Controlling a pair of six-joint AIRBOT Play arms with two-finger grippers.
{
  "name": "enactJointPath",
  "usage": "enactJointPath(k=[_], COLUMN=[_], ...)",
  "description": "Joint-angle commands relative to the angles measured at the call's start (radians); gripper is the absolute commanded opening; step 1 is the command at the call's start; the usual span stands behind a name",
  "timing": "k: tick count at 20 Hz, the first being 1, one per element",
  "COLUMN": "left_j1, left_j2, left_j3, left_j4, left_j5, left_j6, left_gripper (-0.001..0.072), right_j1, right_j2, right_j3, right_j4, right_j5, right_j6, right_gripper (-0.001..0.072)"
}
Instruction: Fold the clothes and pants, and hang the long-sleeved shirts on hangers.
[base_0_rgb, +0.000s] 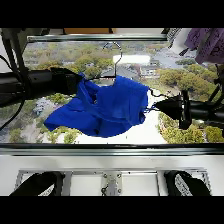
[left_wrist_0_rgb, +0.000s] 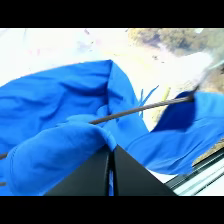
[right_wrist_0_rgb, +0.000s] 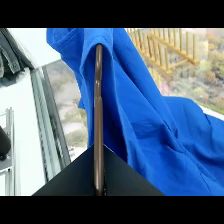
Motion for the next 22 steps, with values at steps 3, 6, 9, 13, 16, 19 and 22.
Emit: enactJointPath(k=[3,6,9,13,16,19,22], left_j1=[-0.113,-0.184,-0.215,-0.215,-0.214,-0.214,-0.214], left_j2=[-0.127,-0.243,-0.312,-0.320,-0.269,-0.200,-0.150], left_j3=[0.215,0.375,0.482,0.499,0.451,0.419,0.381], left_j4=[0.063,0.232,0.282,0.281,0.284,0.288,0.290], left_j5=[-0.110,-0.261,-0.369,-0.372,-0.346,-0.285,-0.266], left_j6=[-0.045,-0.046,-0.045,-0.043,-0.045,-0.047,-0.047], left_gripper=[0.0009,0.0009,0.0010,0.0062,0.0622,0.0622,0.0622], right_j1=[0.061,0.088,0.088,0.088,0.088,0.088,0.088], right_j2=[-0.001,-0.001,-0.001,0.000,0.000,0.000,0.000], right_j3=[-0.053,-0.052,-0.052,-0.052,-0.052,-0.052,-0.050], right_j4=[0.069,0.141,0.177,0.192,0.191,0.188,0.191], right_j5=[-0.010,-0.006,-0.006,-0.007,-0.032,-0.078,-0.106], right_j6=[-0.092,-0.129,-0.129,-0.129,-0.111,-0.109,-0.092], right_gripper=[0.0004,0.0004,0.0004,0.0003,0.0004,0.0003,0.0003])
